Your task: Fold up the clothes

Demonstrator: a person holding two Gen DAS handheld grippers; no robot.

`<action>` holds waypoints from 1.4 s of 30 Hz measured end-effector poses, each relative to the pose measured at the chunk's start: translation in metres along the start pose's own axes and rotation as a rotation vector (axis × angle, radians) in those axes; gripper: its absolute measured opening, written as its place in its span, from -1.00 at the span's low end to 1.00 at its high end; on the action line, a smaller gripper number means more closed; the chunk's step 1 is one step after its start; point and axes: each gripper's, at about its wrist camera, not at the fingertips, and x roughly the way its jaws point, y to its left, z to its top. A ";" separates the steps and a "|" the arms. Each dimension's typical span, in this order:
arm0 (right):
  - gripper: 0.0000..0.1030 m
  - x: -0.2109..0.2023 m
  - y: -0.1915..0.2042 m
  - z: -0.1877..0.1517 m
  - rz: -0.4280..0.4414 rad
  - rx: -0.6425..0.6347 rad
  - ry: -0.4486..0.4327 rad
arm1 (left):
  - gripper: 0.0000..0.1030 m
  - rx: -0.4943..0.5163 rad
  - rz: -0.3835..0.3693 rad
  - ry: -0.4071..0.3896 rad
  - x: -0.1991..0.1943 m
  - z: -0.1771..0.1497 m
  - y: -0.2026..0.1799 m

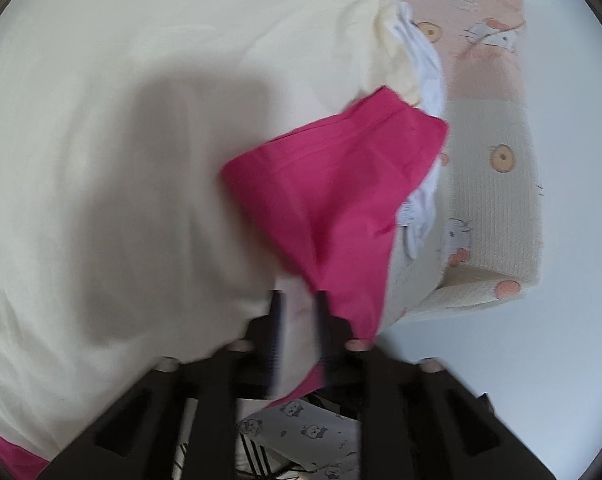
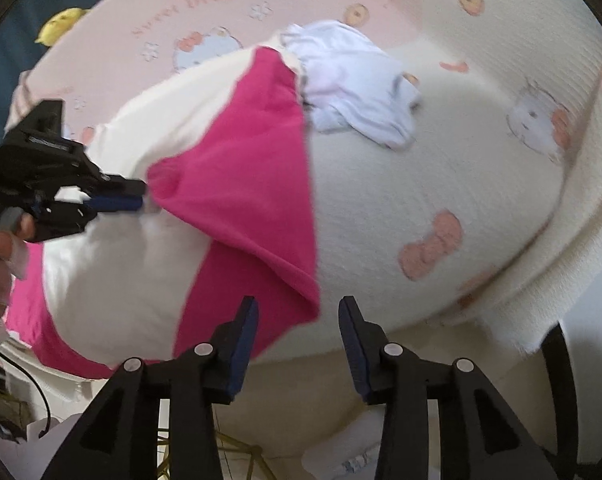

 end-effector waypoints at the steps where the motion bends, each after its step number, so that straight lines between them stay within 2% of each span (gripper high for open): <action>1: -0.21 0.001 0.000 0.001 -0.003 0.004 -0.002 | 0.28 -0.021 -0.019 -0.012 -0.003 -0.002 0.005; 2: -0.21 0.003 -0.001 0.002 -0.007 0.009 0.002 | 0.50 -0.042 -0.040 -0.025 -0.005 -0.003 0.009; 4: -0.21 0.006 -0.001 0.002 -0.026 0.000 0.009 | 0.50 -0.082 -0.081 -0.048 -0.008 -0.004 0.014; 6: -0.21 0.006 0.004 0.003 -0.048 -0.024 0.000 | 0.50 -0.078 -0.066 -0.058 -0.008 0.000 0.012; 9: -0.21 0.005 0.011 0.004 -0.085 -0.066 -0.024 | 0.50 -0.022 -0.007 -0.105 -0.010 0.006 0.000; 11: -0.21 0.004 0.019 0.005 -0.128 -0.118 -0.045 | 0.50 0.043 0.058 -0.134 -0.006 0.012 -0.013; 14: -0.21 0.007 0.033 0.009 -0.175 -0.200 -0.056 | 0.50 0.112 0.123 -0.139 0.003 0.019 -0.023; 22: -0.21 0.036 0.057 0.022 -0.283 -0.322 -0.033 | 0.50 0.224 0.195 -0.166 0.019 0.026 -0.033; 23: -0.21 0.040 0.058 0.023 -0.298 -0.325 -0.032 | 0.44 0.234 0.211 -0.176 0.020 0.026 -0.035; 25: -0.21 0.043 0.057 0.027 -0.307 -0.321 -0.043 | 0.11 0.240 0.242 -0.211 0.020 0.025 -0.036; 26: -0.21 0.044 0.057 0.029 -0.313 -0.315 -0.048 | -0.28 0.252 0.273 -0.231 0.020 0.025 -0.037; 27: -0.22 0.044 0.056 0.030 -0.312 -0.309 -0.047 | -0.58 0.265 0.308 -0.240 0.023 0.025 -0.038; 28: -0.24 0.045 0.056 0.031 -0.311 -0.303 -0.046 | -0.65 0.286 0.358 -0.252 0.024 0.024 -0.040; 30: -0.56 0.046 0.055 0.033 -0.312 -0.291 -0.044 | -0.76 0.322 0.386 -0.282 0.023 0.019 -0.042; 31: -0.81 0.046 0.056 0.033 -0.320 -0.286 -0.045 | -0.79 0.331 0.396 -0.307 0.019 0.014 -0.044; 35: -0.85 0.043 0.059 0.033 -0.322 -0.277 -0.051 | -0.87 0.396 0.470 -0.386 0.002 -0.007 -0.056; 38: -0.85 0.044 0.057 0.031 -0.323 -0.266 -0.022 | -0.87 0.451 0.534 -0.396 -0.001 -0.025 -0.062; 42: -0.86 0.041 0.047 0.034 -0.266 -0.198 -0.008 | -0.87 0.470 0.594 -0.389 0.002 -0.031 -0.058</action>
